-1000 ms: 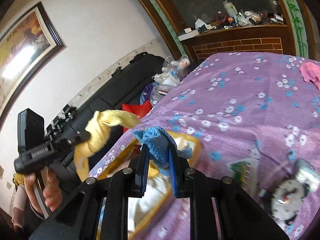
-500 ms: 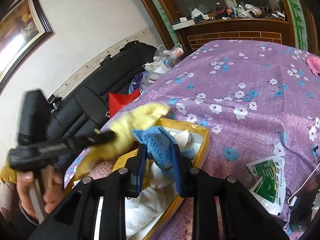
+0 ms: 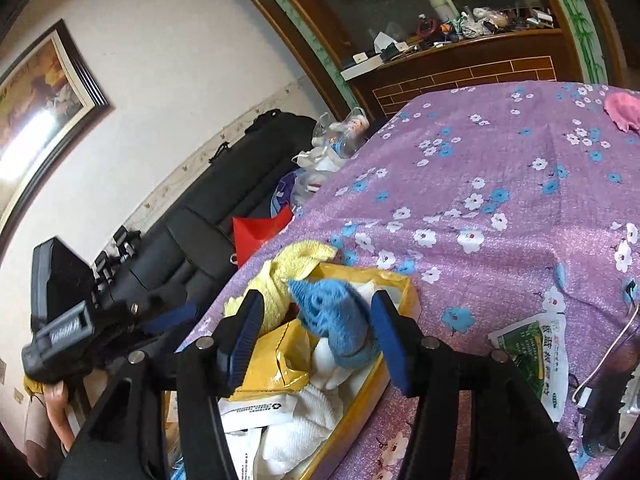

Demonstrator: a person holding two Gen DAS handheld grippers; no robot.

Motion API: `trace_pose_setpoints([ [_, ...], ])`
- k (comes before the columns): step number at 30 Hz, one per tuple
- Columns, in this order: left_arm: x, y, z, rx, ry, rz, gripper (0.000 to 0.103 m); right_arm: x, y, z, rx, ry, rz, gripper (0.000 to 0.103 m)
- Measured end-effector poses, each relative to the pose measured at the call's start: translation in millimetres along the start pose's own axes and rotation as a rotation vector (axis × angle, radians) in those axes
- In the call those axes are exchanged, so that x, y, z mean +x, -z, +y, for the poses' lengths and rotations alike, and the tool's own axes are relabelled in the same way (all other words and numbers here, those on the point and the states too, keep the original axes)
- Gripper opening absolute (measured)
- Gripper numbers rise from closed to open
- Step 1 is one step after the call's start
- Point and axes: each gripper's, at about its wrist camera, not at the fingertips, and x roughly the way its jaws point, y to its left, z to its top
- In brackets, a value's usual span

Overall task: Organize soft objects
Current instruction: 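Carry the yellow towel and blue cloth into the box and release, then grasp the green-printed sachet with the left tool while the right tool grasps the cartoon tissue pack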

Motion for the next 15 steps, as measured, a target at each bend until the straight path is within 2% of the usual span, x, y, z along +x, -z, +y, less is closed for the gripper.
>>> trace_pose_setpoints([
  [6,2.7,17.3,-33.7,0.038,0.068,0.049,0.067,-11.0,-7.0,-1.1,0.018,-0.032,0.007,0.056],
  [10,5.5,24.3,-59.2,0.082,0.119,0.087,0.067,-52.7,-25.5,-5.6,0.0,-0.064,0.012,0.056],
  [12,10.3,27.1,-73.5,0.099,0.147,0.106,0.067,-82.0,-33.9,-15.9,-0.02,-0.014,-0.012,0.056],
  [15,17.8,33.9,-94.4,0.134,0.173,0.128,0.067,-128.4,-42.5,-54.6,-0.018,0.131,-0.052,0.059],
])
